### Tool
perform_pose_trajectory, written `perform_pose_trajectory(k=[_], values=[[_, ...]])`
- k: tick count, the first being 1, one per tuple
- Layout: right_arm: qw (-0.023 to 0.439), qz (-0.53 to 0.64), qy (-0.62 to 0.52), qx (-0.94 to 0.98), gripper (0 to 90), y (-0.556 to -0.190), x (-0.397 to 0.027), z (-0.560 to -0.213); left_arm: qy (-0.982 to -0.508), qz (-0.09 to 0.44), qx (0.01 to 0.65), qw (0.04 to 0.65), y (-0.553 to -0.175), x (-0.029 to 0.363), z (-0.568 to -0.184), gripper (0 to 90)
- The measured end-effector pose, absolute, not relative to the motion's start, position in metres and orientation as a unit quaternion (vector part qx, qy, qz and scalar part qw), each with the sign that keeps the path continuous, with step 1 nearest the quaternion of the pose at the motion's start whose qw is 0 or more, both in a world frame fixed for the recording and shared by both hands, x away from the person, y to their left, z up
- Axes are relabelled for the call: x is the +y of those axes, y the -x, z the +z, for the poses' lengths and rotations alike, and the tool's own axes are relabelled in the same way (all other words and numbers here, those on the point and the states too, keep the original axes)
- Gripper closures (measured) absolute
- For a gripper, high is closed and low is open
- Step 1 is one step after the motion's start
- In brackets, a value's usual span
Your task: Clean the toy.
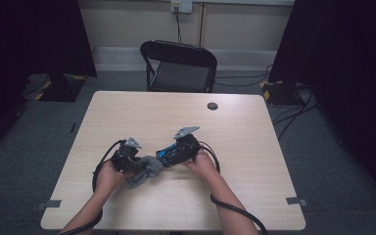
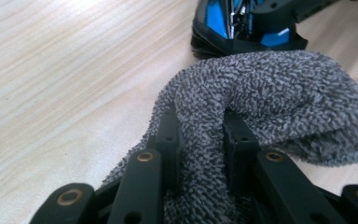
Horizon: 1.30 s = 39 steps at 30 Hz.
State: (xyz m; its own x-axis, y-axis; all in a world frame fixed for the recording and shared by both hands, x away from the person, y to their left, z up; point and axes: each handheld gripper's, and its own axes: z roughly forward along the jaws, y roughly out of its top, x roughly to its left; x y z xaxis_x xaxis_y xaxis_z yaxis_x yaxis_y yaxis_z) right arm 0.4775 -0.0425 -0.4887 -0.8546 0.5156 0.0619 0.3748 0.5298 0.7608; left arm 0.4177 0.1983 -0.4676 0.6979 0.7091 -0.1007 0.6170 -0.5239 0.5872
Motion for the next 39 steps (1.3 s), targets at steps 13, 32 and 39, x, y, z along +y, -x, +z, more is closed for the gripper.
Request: perform_pose_trajectory(k=[13, 32, 39], values=[[0.089, 0.422, -0.257, 0.864, 10.6, -0.476, -0.044, -0.491, -0.854, 0.083, 0.409, 0.311, -0.426, 0.208, -0.470, 71.8], [0.090, 0.424, -0.260, 0.863, 10.6, -0.474, -0.044, -0.491, -0.814, 0.080, 0.464, 0.339, -0.434, 0.232, -0.473, 72.3], [0.091, 0.426, -0.261, 0.862, 10.6, -0.474, -0.043, -0.492, -0.811, 0.080, 0.453, 0.363, -0.425, 0.237, -0.456, 72.4]])
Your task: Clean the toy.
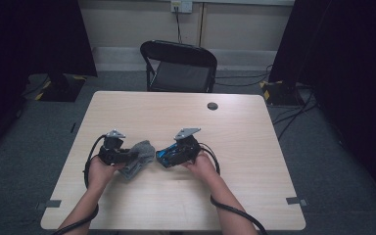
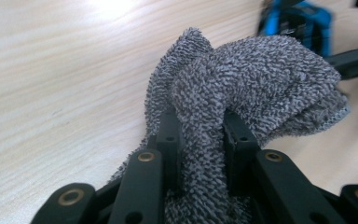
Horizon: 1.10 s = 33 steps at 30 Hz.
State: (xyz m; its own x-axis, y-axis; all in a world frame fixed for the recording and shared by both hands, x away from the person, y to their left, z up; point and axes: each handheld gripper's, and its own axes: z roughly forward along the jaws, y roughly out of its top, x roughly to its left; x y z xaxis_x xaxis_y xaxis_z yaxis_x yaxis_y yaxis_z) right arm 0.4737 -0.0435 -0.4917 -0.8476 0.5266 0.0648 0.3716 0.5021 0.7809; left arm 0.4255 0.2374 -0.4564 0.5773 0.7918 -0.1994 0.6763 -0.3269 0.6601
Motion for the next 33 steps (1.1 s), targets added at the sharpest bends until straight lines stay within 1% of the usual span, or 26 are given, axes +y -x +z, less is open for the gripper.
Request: perform_pose_trajectory(k=[3, 5, 10, 11, 13, 16, 19, 22, 25, 26, 33], values=[[0.091, 0.425, -0.261, 0.862, 10.6, -0.474, -0.043, -0.492, -0.818, 0.077, 0.436, 0.367, -0.420, 0.234, -0.451, 72.4], [0.092, 0.426, -0.261, 0.861, 10.6, -0.473, -0.043, -0.492, -0.835, 0.069, 0.401, 0.371, -0.409, 0.226, -0.443, 72.4], [0.091, 0.424, -0.261, 0.862, 10.6, -0.474, -0.043, -0.492, -0.852, 0.045, 0.354, 0.382, -0.394, 0.208, -0.439, 72.4], [0.091, 0.424, -0.261, 0.862, 10.6, -0.474, -0.043, -0.492, -0.863, 0.036, 0.336, 0.376, -0.389, 0.199, -0.442, 72.4], [0.091, 0.424, -0.262, 0.862, 10.6, -0.474, -0.043, -0.491, -0.866, 0.034, 0.331, 0.373, -0.387, 0.196, -0.443, 72.4], [0.091, 0.424, -0.262, 0.862, 10.6, -0.474, -0.043, -0.491, -0.886, 0.027, 0.292, 0.358, -0.378, 0.175, -0.446, 72.4], [0.091, 0.424, -0.262, 0.862, 10.6, -0.474, -0.043, -0.491, -0.896, 0.014, 0.273, 0.349, -0.375, 0.164, -0.450, 72.4], [0.091, 0.424, -0.262, 0.862, 10.6, -0.474, -0.043, -0.491, -0.903, 0.000, 0.265, 0.339, -0.373, 0.156, -0.457, 72.4], [0.091, 0.425, -0.261, 0.862, 10.6, -0.474, -0.043, -0.492, -0.907, 0.003, 0.262, 0.330, -0.373, 0.152, -0.460, 72.4], [0.091, 0.426, -0.262, 0.861, 10.6, -0.473, -0.043, -0.492, -0.910, 0.013, 0.267, 0.317, -0.376, 0.150, -0.462, 72.4], [0.091, 0.425, -0.262, 0.862, 10.6, -0.473, -0.043, -0.492, -0.907, 0.036, 0.298, 0.295, -0.392, 0.161, -0.468, 72.0]])
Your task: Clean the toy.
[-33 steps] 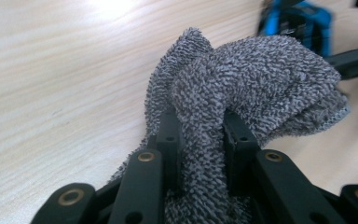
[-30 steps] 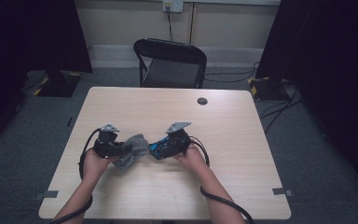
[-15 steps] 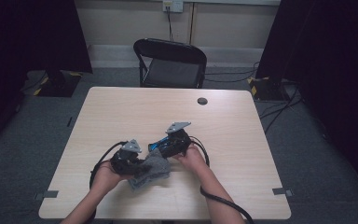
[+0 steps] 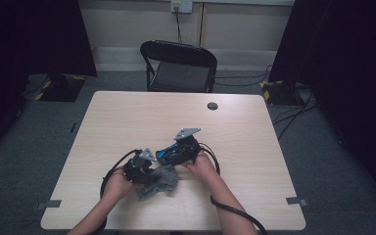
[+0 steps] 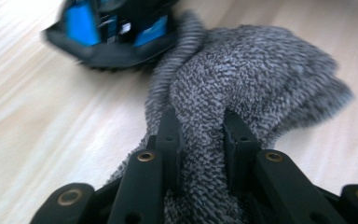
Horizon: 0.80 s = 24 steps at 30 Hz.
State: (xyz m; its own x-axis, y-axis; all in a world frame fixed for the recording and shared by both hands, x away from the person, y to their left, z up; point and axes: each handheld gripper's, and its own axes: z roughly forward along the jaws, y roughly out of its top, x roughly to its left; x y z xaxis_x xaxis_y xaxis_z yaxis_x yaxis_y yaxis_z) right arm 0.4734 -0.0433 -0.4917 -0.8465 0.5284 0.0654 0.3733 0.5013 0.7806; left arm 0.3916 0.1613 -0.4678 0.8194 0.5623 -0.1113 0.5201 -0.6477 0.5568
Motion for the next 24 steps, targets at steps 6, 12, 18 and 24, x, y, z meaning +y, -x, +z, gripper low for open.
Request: perform_pose_trajectory(k=[6, 12, 18, 24], values=[[0.092, 0.425, -0.262, 0.861, 10.6, -0.473, -0.043, -0.492, -0.901, 0.049, 0.318, 0.291, -0.398, 0.176, -0.466, 72.1], [0.091, 0.427, -0.262, 0.861, 10.6, -0.473, -0.043, -0.492, -0.893, 0.060, 0.340, 0.290, -0.405, 0.189, -0.466, 72.0], [0.092, 0.427, -0.261, 0.861, 10.6, -0.473, -0.044, -0.492, -0.885, 0.064, 0.358, 0.293, -0.413, 0.199, -0.468, 72.0], [0.093, 0.428, -0.262, 0.860, 10.6, -0.473, -0.044, -0.492, -0.878, 0.074, 0.372, 0.293, -0.419, 0.205, -0.469, 72.0]])
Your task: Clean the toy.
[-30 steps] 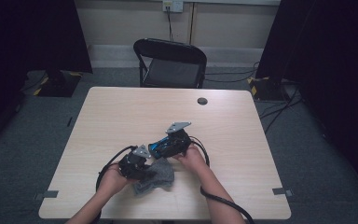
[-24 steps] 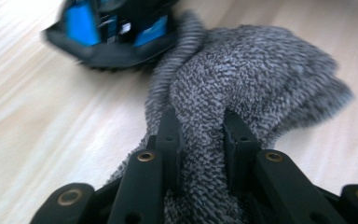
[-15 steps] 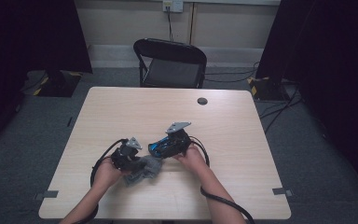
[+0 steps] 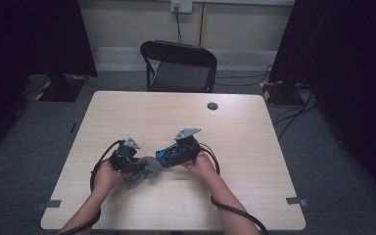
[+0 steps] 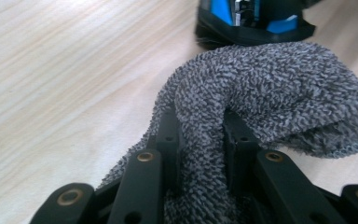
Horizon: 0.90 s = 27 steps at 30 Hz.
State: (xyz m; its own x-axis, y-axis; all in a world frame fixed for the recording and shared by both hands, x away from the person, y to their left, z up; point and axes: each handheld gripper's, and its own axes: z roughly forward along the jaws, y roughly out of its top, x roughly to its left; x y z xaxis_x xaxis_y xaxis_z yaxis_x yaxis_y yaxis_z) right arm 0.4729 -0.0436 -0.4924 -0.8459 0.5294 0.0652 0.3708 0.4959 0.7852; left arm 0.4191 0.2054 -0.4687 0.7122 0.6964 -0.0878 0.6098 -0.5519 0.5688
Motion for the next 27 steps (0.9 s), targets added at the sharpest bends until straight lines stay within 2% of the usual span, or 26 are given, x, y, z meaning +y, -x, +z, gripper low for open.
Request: perform_pose_trajectory(k=[9, 24, 27], values=[[0.092, 0.428, -0.262, 0.860, 10.6, -0.473, -0.044, -0.492, -0.843, 0.086, 0.431, 0.309, -0.434, 0.227, -0.467, 71.8], [0.093, 0.413, -0.263, 0.867, 10.7, -0.474, -0.041, -0.489, -0.843, 0.083, 0.429, 0.314, -0.434, 0.226, -0.469, 70.3], [0.094, 0.391, -0.273, 0.874, 13.0, -0.475, -0.038, -0.483, -0.844, 0.082, 0.428, 0.313, -0.434, 0.226, -0.469, 69.7]])
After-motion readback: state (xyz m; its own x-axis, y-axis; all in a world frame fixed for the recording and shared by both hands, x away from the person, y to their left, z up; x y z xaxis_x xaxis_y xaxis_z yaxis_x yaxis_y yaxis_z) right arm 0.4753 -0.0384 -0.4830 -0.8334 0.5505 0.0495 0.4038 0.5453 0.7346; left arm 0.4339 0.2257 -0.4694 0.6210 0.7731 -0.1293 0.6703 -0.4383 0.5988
